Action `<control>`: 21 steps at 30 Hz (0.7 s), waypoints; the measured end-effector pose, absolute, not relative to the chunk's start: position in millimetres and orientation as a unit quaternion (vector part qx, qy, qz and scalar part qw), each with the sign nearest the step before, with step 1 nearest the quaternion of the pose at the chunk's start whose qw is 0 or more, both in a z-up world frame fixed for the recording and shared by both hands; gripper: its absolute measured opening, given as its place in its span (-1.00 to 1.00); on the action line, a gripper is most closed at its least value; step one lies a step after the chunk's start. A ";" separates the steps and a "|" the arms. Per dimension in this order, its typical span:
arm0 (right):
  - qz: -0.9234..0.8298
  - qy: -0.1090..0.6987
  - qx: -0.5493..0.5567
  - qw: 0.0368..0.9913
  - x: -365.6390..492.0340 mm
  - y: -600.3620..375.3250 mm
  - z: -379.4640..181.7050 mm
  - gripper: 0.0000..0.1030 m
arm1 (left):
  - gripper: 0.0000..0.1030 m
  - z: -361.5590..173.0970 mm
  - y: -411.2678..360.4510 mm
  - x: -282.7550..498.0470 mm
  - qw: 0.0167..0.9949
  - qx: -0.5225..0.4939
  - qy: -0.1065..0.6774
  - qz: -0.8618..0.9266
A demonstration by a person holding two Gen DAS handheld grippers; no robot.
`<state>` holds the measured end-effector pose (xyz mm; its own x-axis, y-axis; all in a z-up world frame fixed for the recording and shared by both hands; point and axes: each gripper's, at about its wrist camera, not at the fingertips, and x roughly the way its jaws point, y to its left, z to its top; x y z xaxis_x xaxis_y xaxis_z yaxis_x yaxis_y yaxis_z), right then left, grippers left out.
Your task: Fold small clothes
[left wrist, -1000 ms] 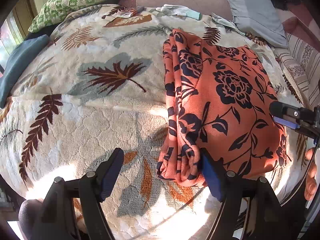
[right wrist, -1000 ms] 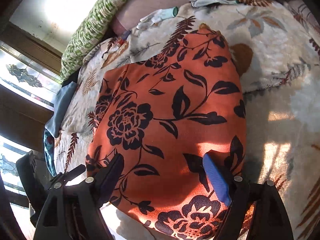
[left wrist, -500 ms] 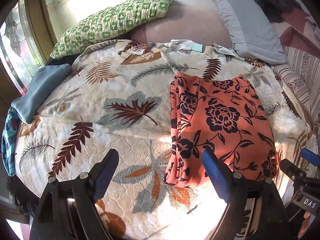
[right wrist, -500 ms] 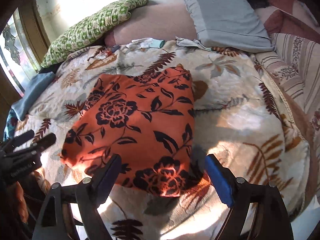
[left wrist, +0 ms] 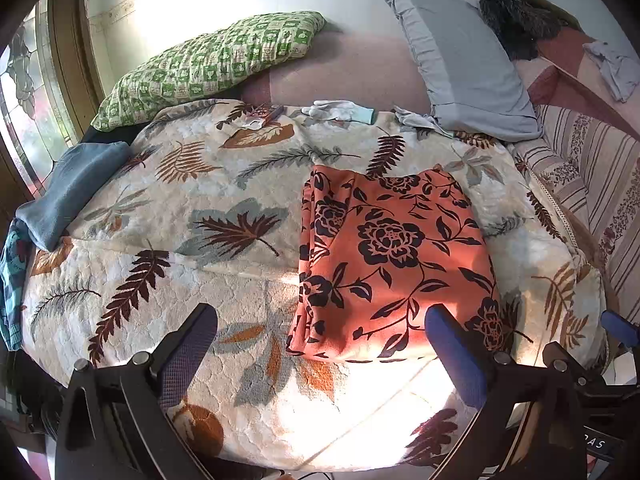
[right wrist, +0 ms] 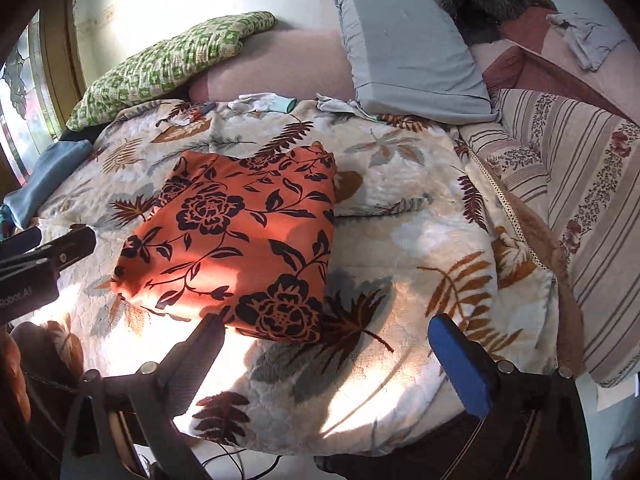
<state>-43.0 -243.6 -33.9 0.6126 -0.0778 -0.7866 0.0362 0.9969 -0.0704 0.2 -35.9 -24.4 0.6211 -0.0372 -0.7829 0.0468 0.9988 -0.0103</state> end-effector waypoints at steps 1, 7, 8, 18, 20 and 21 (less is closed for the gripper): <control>-0.032 0.439 -0.025 0.898 -44.8 -244.2 -34.1 0.99 | 1.00 -24.3 -36.2 0.2 0.901 0.006 0.434 -0.024; -0.027 0.444 -0.024 0.895 -49.5 -244.9 -37.1 0.99 | 1.00 -23.9 -38.2 -3.3 0.899 0.005 0.437 -0.030; -0.026 0.444 -0.025 0.895 -49.6 -243.7 -37.4 0.99 | 1.00 -24.0 -38.3 -3.3 0.899 0.005 0.438 -0.031; -0.015 0.452 -0.038 0.891 -46.0 -234.9 -41.2 0.99 | 1.00 -26.6 -36.1 -1.6 0.895 0.003 0.445 -0.025; -0.012 0.451 -0.040 0.892 -44.9 -233.6 -40.4 0.99 | 1.00 -25.7 -35.9 -1.0 0.896 0.003 0.443 -0.028; -0.011 0.451 -0.040 0.892 -44.3 -232.9 -39.9 0.99 | 1.00 -25.4 -35.6 -0.8 0.897 0.002 0.442 -0.028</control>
